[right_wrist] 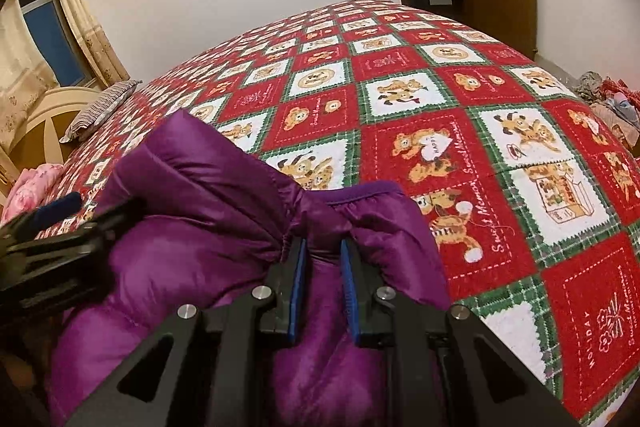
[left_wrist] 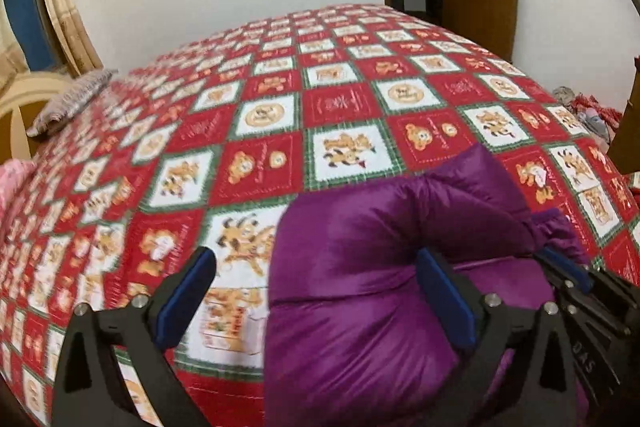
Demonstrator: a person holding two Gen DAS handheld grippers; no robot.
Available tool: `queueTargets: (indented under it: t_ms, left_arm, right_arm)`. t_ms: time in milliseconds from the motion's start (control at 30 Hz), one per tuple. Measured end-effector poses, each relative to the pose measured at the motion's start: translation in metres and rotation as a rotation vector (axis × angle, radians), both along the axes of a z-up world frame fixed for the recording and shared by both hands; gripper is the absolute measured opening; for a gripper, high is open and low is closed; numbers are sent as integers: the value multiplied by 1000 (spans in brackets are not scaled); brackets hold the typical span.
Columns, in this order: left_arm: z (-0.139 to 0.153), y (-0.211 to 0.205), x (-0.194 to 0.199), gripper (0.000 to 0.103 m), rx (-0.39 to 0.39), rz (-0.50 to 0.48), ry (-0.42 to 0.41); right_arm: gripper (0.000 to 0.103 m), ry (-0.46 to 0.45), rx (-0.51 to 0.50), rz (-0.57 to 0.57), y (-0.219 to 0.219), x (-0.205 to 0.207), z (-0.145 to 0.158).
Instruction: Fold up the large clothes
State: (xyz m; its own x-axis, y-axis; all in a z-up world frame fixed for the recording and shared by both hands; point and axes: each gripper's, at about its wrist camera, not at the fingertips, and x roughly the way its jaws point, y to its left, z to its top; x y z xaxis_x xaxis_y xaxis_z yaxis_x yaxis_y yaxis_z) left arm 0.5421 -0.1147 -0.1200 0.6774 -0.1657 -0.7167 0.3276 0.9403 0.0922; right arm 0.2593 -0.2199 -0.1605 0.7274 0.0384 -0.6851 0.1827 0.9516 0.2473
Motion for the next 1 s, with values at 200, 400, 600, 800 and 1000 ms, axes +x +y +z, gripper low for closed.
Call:
queueTargets:
  t_ms: [200, 400, 600, 800, 1000]
  left_arm:
    - [-14, -7, 5, 103, 2, -4, 16]
    - [-22, -5, 13, 103, -39, -14, 64]
    - [-19, -6, 1, 103, 23, -24, 0]
    - [-11, -3, -13, 103, 68, -22, -47]
    - [-1, 3, -31, 102, 96, -14, -61]
  right_arm:
    - [17, 1, -2, -5, 0, 1, -2]
    - [17, 4, -14, -13, 2, 3, -1]
    - [17, 19, -55, 13, 4, -13, 20]
    - [17, -18, -24, -18, 0, -61, 34]
    - [17, -6, -25, -28, 4, -65, 18]
